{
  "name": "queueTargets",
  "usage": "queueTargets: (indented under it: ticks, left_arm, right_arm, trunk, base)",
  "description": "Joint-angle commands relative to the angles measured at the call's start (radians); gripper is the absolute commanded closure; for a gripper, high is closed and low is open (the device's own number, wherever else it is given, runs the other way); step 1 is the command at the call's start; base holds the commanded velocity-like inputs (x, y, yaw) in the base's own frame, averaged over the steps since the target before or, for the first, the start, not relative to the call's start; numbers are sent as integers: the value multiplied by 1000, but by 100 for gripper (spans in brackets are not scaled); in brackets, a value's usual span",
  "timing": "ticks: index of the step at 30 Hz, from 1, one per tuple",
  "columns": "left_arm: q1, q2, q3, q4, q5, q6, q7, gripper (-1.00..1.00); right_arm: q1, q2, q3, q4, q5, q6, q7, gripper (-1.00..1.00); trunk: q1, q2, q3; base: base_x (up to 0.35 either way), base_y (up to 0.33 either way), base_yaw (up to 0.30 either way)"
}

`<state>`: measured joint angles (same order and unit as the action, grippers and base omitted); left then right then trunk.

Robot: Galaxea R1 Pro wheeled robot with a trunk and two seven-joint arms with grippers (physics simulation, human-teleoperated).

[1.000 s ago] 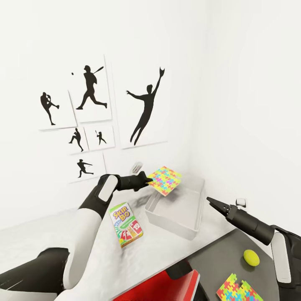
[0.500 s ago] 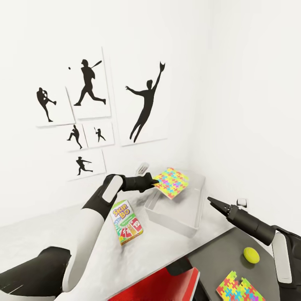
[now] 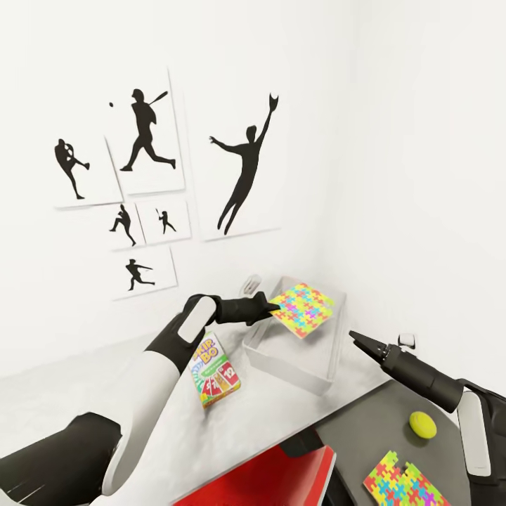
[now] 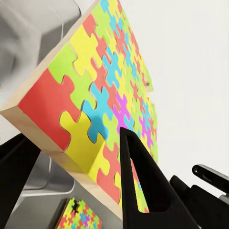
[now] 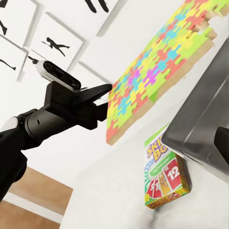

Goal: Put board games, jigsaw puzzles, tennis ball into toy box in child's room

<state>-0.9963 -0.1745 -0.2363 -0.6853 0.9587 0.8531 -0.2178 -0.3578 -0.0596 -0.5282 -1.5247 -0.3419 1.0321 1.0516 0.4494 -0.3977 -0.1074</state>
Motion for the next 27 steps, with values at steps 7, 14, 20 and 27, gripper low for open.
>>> queueTargets:
  ticks: [7,14,20,27]
  left_arm:
    - [-1,0,-6,7,-4,-19,-6,100]
    - [-1,0,-9,41,-5,-56,-6,100]
    - [-1,0,-9,44,-5,-63,-6,100]
    - [-1,0,-11,58,-6,-66,-6,100]
  right_arm:
    - [-1,0,-1,0,3,4,5,-100]
    - [-1,0,-2,0,3,4,6,-100]
    - [-1,0,-1,0,3,3,6,-100]
    - [-1,0,-2,0,3,3,6,-100]
  trunk:
    - [1,-2,-14]
    - [1,-2,-25]
    - [1,-2,-35]
    - [1,-2,-47]
  base:
    - [0,0,0]
    - [0,0,0]
    - [0,0,0]
    - [0,0,0]
